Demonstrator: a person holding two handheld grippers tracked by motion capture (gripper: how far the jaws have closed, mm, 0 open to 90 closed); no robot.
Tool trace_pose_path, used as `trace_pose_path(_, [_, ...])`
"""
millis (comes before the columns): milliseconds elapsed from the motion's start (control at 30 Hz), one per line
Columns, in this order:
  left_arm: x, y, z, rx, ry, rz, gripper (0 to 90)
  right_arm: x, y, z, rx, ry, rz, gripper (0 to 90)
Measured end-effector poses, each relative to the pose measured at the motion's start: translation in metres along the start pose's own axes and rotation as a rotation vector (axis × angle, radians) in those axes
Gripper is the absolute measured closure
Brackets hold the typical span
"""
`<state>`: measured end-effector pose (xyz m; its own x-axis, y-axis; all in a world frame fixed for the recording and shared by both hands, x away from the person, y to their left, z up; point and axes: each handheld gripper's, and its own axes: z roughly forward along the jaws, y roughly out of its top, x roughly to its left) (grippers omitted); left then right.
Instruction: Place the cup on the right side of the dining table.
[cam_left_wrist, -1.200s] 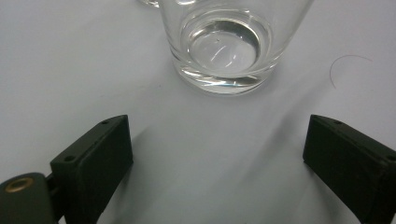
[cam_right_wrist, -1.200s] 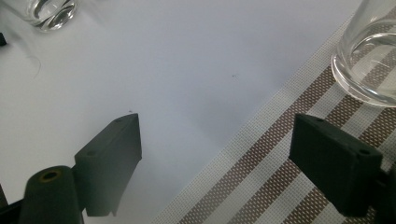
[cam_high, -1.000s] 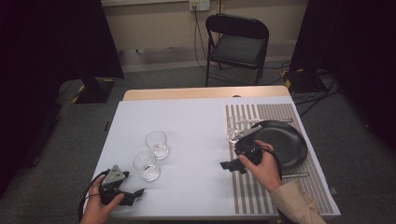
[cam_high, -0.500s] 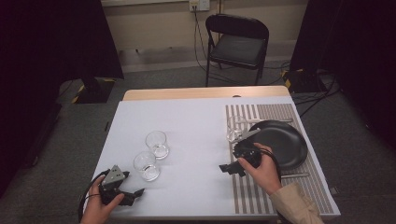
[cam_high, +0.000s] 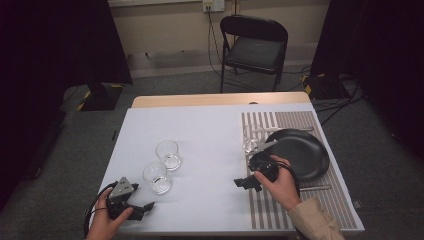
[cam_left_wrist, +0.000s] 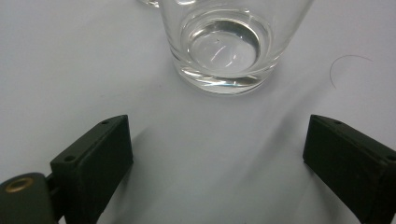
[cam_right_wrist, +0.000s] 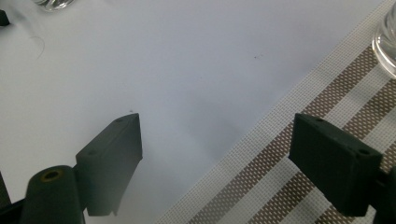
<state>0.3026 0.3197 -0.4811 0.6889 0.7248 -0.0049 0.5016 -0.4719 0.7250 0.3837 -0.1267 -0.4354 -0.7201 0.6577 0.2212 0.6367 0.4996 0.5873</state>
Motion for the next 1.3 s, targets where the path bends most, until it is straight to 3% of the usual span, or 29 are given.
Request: trace_pose_path(1300, [0.000, 0.000, 0.000, 0.002, 0.000, 0.003, 7.4, 0.002, -0.013, 0.006, 0.034, 0.010, -0.012, 16.3])
